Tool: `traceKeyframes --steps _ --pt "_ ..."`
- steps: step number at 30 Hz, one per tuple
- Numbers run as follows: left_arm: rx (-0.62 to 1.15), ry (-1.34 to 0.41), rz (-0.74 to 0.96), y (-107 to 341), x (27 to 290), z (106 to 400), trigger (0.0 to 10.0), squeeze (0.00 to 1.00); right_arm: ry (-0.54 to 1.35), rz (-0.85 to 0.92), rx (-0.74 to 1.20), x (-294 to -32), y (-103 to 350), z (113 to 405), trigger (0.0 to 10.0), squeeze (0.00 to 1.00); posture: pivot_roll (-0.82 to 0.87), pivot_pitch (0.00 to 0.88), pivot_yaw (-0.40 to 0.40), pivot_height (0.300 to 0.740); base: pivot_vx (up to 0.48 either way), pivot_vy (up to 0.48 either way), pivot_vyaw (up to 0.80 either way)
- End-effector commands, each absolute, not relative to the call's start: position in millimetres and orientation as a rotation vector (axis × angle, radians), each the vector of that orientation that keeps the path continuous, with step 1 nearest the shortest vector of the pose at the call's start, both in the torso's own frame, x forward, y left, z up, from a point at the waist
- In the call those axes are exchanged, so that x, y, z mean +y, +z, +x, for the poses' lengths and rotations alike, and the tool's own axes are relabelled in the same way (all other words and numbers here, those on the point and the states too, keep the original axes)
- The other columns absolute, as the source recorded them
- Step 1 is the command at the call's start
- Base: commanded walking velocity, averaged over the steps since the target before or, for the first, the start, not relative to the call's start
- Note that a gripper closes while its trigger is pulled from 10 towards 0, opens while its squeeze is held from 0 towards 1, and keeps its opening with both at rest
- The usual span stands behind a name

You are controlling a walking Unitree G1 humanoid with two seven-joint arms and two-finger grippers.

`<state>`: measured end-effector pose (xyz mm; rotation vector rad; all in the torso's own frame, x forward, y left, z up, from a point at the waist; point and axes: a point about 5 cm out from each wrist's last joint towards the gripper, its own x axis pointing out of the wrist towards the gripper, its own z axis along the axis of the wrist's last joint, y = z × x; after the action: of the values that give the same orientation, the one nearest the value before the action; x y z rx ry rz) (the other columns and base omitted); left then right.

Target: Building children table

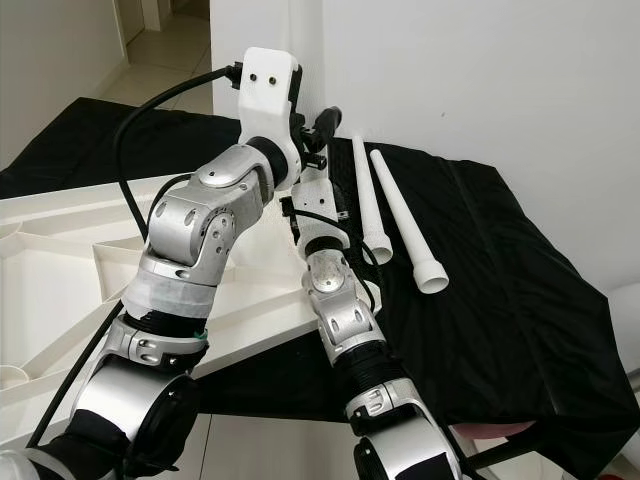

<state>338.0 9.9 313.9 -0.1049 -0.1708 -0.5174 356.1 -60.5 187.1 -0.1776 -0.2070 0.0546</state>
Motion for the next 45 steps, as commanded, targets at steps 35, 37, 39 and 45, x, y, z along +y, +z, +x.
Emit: traceKeyframes --steps 35,37,39,45 --pt "-0.328 -0.671 -0.208 329 0 311 10.0 0.00 -0.095 -0.039 -0.176 -94 186 365 10.0 0.00 0.06 0.000 -0.139 0.740 0.000 0.000 0.00" --pt "-0.325 -0.674 -0.232 329 3 311 10.0 0.00 -0.106 -0.032 -0.171 -98 186 366 10.0 0.00 0.06 0.000 -0.139 0.740 0.000 0.000 0.00" --pt "-0.321 -0.672 -0.239 328 5 311 10.0 0.00 -0.116 -0.021 -0.164 -102 185 366 10.0 0.00 0.06 0.000 -0.139 0.740 0.000 0.000 0.00" --pt "-0.296 -0.620 -0.157 304 23 314 10.0 0.00 -0.184 -0.020 -0.148 -132 178 365 10.0 0.00 0.06 0.000 -0.137 0.740 0.000 0.000 0.00"
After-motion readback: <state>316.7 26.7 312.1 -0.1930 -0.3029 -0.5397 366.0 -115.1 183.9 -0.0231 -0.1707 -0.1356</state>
